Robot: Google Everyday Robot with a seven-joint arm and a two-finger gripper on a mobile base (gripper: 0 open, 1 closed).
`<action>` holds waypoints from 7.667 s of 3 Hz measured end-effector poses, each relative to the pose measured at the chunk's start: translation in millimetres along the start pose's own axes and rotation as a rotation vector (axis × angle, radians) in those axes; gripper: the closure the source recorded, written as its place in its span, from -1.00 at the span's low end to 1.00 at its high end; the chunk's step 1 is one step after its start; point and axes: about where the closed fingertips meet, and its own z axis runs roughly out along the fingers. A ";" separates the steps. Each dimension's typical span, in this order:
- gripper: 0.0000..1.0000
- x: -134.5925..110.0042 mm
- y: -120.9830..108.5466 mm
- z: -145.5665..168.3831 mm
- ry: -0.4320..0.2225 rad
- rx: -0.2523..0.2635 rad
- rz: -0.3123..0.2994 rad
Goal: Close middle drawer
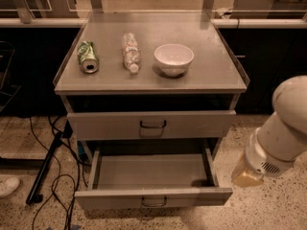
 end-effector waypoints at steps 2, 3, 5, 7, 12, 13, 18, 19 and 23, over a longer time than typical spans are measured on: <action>1.00 22.9 8.3 104.1 0.042 -0.108 0.055; 1.00 22.9 8.3 104.2 0.042 -0.108 0.055; 1.00 14.8 9.8 138.5 0.033 -0.165 0.065; 1.00 9.2 -3.5 200.8 0.006 -0.219 0.109; 1.00 33.0 -39.1 301.3 -0.001 -0.221 0.202; 1.00 22.1 -50.4 320.1 0.004 -0.207 0.189; -0.46 5.0 -66.5 327.0 0.002 -0.173 0.167; -0.92 5.0 -66.5 327.0 0.002 -0.173 0.167; -0.01 5.0 -66.4 327.0 0.002 -0.174 0.167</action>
Offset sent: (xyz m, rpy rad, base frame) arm -0.0211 0.0015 -0.1570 0.0047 0.1868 -0.0431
